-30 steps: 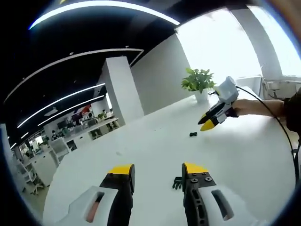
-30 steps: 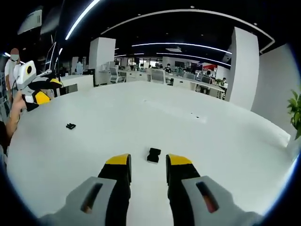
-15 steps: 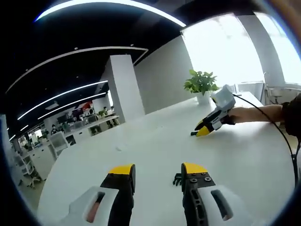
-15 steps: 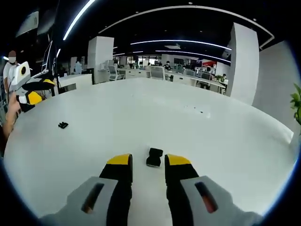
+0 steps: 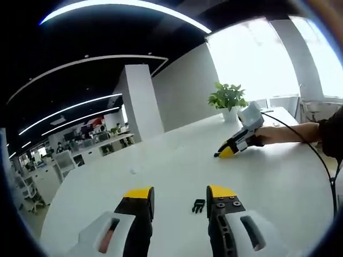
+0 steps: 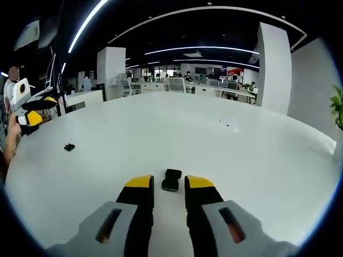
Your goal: Snap the two parts of the plastic buckle together until the buckle closes and remains connected.
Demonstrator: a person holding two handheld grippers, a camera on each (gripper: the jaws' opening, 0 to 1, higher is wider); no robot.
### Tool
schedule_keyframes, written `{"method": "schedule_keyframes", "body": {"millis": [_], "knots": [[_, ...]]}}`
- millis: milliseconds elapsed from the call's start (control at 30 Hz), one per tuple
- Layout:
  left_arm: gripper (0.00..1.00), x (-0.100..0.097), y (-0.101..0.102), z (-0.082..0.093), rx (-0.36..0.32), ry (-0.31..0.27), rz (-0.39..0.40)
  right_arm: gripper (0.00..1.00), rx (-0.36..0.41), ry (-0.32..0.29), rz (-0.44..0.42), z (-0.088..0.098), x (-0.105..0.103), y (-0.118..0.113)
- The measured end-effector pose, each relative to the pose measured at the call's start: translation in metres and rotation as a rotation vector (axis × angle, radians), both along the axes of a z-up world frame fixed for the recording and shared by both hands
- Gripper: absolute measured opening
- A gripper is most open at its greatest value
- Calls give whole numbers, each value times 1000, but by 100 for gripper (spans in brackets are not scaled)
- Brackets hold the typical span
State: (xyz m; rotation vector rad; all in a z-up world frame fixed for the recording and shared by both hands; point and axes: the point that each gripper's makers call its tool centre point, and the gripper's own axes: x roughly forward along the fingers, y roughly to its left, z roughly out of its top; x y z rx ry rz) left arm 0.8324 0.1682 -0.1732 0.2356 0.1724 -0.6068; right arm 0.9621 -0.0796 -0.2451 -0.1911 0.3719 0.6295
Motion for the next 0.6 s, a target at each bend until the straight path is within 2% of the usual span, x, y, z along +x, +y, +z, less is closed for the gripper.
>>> {"method": "schedule_keyframes", "body": {"millis": [600], "knots": [[39,-3,-2,2,-13,-11,-3,16,16,14,7,-3,1,0]]}}
